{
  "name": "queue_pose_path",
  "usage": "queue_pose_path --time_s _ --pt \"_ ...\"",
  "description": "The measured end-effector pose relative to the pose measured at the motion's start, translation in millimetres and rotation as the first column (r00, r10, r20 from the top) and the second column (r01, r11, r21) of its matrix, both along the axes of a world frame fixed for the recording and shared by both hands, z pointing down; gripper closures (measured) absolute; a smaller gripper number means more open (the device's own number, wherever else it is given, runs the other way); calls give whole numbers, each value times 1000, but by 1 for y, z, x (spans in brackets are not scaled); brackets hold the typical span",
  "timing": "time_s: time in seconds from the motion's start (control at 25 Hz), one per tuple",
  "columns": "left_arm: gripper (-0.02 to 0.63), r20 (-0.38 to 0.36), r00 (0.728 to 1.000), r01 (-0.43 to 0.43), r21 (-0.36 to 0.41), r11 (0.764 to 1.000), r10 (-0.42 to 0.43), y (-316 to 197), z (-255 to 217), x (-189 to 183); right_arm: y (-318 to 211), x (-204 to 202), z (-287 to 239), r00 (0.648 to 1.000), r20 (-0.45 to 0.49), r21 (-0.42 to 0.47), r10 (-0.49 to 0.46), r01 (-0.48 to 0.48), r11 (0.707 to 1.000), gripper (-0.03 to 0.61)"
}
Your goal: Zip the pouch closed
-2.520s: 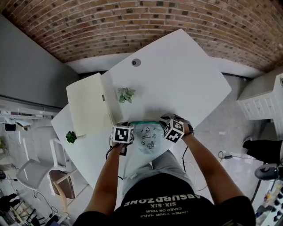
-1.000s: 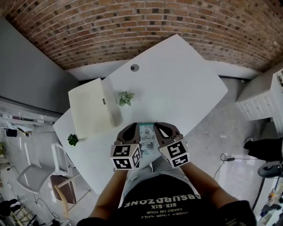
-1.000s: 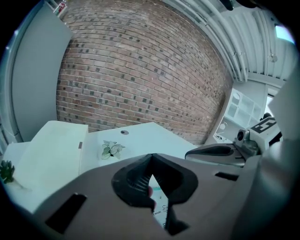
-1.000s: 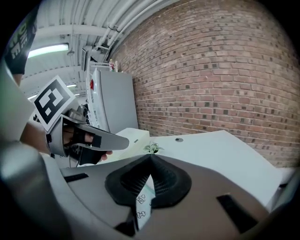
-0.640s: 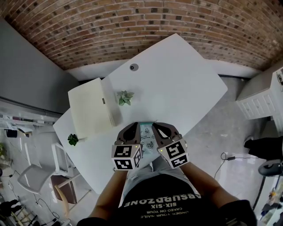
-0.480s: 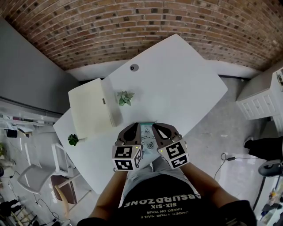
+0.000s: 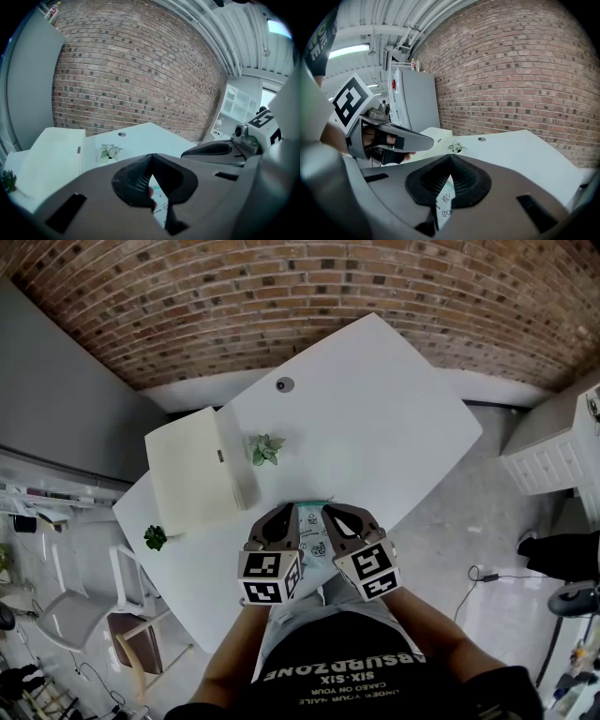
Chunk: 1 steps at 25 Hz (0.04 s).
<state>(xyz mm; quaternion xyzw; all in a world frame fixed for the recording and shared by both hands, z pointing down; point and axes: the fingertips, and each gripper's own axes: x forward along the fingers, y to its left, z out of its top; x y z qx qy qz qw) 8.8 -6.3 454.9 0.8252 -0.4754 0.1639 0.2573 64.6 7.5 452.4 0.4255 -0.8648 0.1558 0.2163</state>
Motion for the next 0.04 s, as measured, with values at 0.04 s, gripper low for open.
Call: queue_pose_path --time_s 0.04 --pt "607 0 1000 0 -1 1000 0 0 0 0 0 0 0 1000 -1 0 0 0 1000 581"
